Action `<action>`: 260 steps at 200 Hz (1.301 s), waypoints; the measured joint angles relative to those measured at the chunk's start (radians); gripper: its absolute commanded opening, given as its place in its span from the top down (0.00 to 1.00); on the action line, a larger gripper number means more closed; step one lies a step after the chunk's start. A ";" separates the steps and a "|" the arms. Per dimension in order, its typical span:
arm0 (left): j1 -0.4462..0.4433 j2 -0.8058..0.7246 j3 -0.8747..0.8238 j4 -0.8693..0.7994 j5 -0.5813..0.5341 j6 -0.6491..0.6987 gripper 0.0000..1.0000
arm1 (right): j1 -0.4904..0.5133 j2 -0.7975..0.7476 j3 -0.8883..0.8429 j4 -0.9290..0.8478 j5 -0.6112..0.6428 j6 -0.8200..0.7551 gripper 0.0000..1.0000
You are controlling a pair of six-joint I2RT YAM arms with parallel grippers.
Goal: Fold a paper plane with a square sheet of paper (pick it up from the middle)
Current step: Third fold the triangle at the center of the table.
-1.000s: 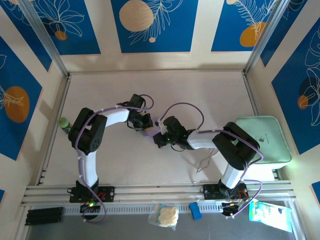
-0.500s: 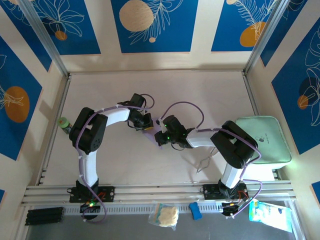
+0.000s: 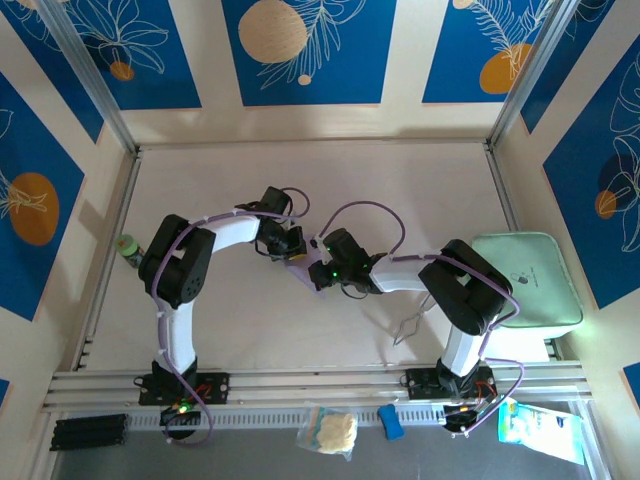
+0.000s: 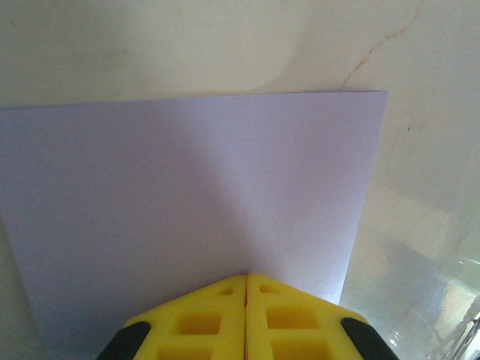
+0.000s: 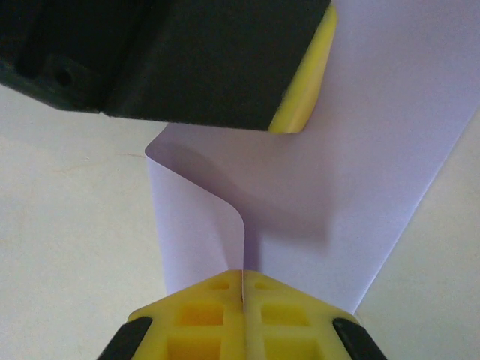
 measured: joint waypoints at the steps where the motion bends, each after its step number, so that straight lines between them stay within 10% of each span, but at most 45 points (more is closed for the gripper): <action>1: 0.000 0.000 0.000 0.000 0.000 0.000 0.91 | 0.000 0.000 0.000 0.000 0.000 0.000 0.98; 260: 0.072 -0.188 -0.087 0.048 -0.026 -0.146 0.73 | -0.001 0.030 0.012 -0.002 0.000 0.000 0.99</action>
